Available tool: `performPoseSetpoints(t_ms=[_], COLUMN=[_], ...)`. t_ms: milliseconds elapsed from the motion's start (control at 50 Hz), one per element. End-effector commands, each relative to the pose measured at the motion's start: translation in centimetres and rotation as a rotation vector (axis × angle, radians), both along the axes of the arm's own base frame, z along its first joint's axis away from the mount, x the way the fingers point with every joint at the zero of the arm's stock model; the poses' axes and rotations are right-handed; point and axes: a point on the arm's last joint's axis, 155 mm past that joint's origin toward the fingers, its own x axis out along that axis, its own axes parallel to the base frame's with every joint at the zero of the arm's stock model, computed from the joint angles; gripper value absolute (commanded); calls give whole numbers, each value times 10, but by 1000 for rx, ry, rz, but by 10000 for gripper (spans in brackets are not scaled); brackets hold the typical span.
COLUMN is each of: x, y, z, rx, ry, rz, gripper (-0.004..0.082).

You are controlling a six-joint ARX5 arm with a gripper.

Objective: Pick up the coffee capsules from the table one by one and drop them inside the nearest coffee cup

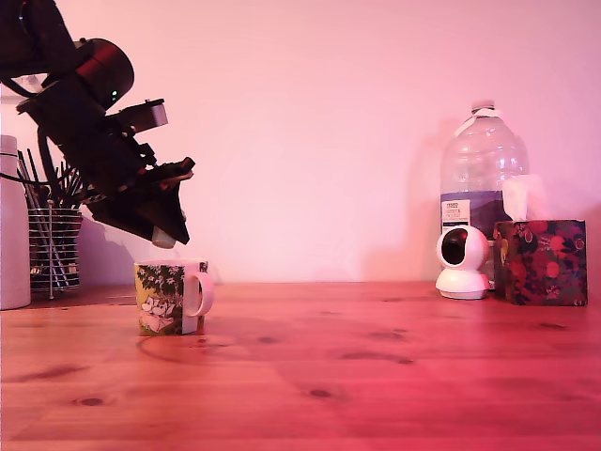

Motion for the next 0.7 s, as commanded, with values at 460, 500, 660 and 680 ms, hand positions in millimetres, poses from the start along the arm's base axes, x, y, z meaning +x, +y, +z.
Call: performPoseSetpoints(t_ms=[460,500,660,680], x=[2,0,-1,-1], y=[6,6,8,9], z=[-17,-19,-20,-20], rx=[21,23,28,28], ry=[29,37,44,44], rz=[1,1,7,7], gripper=[201,201,253,300])
